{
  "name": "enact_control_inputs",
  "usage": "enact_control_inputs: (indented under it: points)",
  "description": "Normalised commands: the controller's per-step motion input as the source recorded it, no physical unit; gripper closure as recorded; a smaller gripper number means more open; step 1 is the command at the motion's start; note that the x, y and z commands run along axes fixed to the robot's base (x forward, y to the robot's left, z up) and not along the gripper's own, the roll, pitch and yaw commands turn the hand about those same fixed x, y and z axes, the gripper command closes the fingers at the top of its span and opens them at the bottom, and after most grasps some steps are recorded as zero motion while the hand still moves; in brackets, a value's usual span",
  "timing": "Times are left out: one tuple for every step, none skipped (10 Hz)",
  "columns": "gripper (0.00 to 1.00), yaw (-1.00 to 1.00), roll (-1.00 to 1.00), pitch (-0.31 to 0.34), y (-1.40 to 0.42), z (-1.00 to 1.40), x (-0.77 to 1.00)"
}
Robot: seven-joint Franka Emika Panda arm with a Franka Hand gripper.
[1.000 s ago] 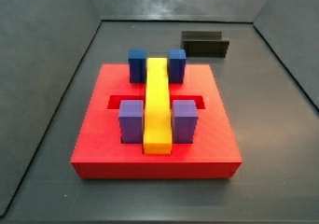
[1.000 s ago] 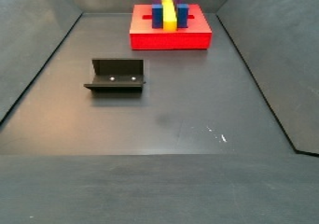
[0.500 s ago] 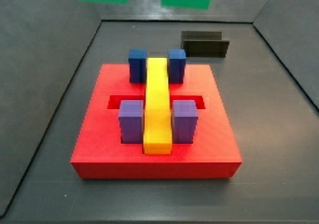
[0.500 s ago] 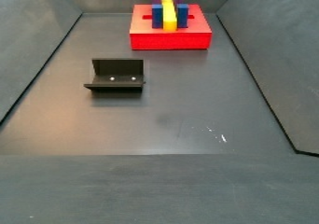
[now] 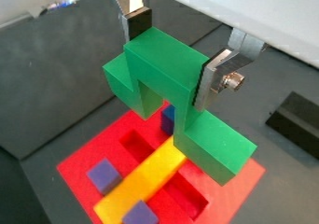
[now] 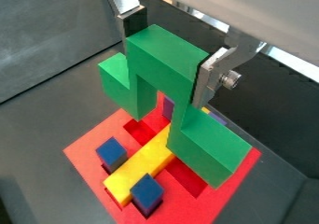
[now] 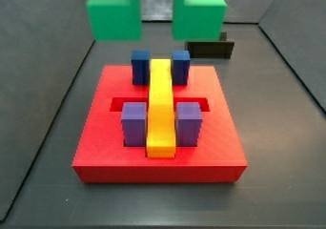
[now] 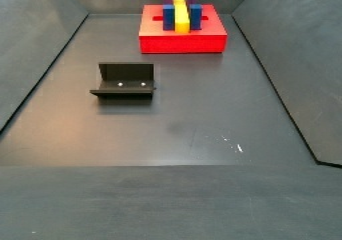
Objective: Pick up the green object. Move up. Place the green object on the fixture. Regrasp the green object. Move to above the board. Insert the green object.
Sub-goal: Insert the green object.
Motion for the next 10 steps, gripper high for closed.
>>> enact_control_inputs:
  points:
    - [1.0,0.09,-0.01,-0.141,-0.12,-0.31,0.13]
    - [1.0,0.06,-0.01,-0.147,-0.1,-0.33,0.1]
    - [1.0,0.02,-0.03,-0.161,-0.06,-0.33,0.07]
    - [1.0,0.0,-0.01,-0.163,-0.06,-0.36,0.05]
    - [1.0,0.0,0.0,-0.171,-0.07,-0.36,0.08]
    - [1.0,0.0,0.0,-0.147,-0.05,-0.33,0.09]
    - [1.0,-0.01,0.0,-0.116,-0.01,-0.29,0.03]
    - [1.0,-0.01,0.0,-0.104,0.0,-0.26,0.02]
    - [1.0,-0.01,0.02,-0.076,0.0,-0.23,0.02]
    - [1.0,-0.02,0.06,-0.063,0.0,-0.24,0.07]
